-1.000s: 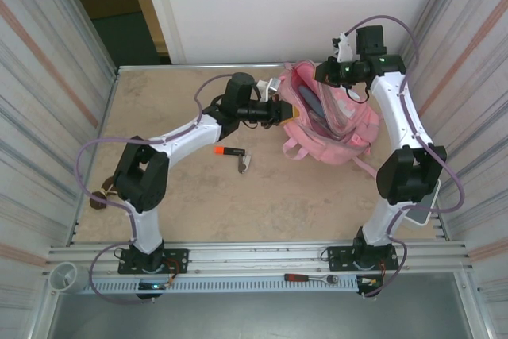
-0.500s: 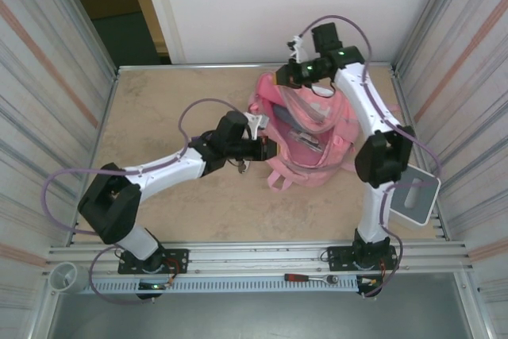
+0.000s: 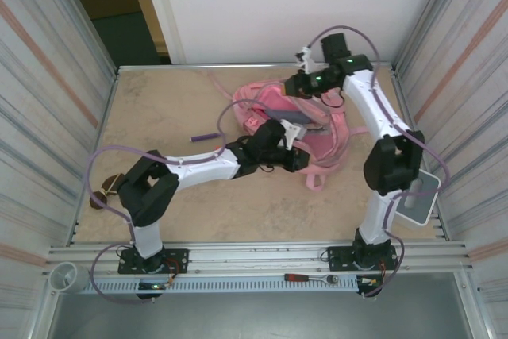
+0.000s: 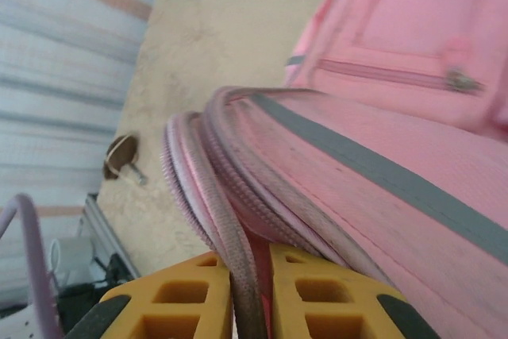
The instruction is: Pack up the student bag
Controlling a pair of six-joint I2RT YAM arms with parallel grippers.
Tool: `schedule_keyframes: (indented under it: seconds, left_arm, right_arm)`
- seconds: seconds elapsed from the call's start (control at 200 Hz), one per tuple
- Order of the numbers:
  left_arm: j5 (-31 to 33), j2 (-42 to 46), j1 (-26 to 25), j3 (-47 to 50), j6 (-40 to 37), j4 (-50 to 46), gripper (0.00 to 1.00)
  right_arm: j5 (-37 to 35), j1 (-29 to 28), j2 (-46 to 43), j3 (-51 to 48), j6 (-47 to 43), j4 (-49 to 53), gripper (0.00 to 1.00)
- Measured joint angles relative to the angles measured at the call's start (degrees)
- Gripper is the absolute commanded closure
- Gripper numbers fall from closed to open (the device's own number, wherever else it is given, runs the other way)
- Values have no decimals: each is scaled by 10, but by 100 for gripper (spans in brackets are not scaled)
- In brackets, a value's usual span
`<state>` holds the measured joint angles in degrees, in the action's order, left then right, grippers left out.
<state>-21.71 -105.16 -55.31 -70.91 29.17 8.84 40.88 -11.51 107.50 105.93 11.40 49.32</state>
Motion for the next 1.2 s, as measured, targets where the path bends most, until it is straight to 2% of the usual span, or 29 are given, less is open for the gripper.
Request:
schedule_keyframes:
  seconds: [0.05,0.095,0.19,0.286,0.316,0.471,0.596,0.736,0.817,0.917,1.047,1.202]
  left_arm:
    - [-21,-3,-14,-14,-10,-1,57]
    - [-39,-3,-24,-23,-25,-1,50]
    - [-67,5,-37,-33,-61,-13,40]
    - [-75,25,-33,-33,-110,-60,36]
    - [-77,34,-31,-33,-127,-77,35]
    - [-82,96,-17,-26,-207,-163,33]
    - [-82,151,23,-11,-232,-183,27]
    - [-67,157,125,-12,-184,-166,27]
    - [-57,112,192,-42,-141,-163,27]
    - [-37,12,238,-132,-116,-181,29]
    - [-17,-131,243,-286,-113,-229,32]
    - [-12,-282,233,-455,-120,-296,37]
  right_arm:
    - [-6,25,-21,-30,-1,-10,73]
    - [-12,44,-36,-54,-1,-18,66]
    - [-29,77,-64,-111,0,-39,56]
    - [-42,97,-91,-176,5,-59,46]
    - [-48,101,-99,-195,7,-63,40]
    - [-72,115,-150,-293,19,-90,25]
    - [-94,129,-206,-358,36,-110,18]
    - [-116,172,-242,-410,74,-154,16]
    - [-137,195,-244,-433,103,-188,16]
    - [-170,206,-243,-459,141,-228,17]
    - [-206,207,-237,-487,189,-285,20]
    - [-213,217,-193,-497,229,-341,25]
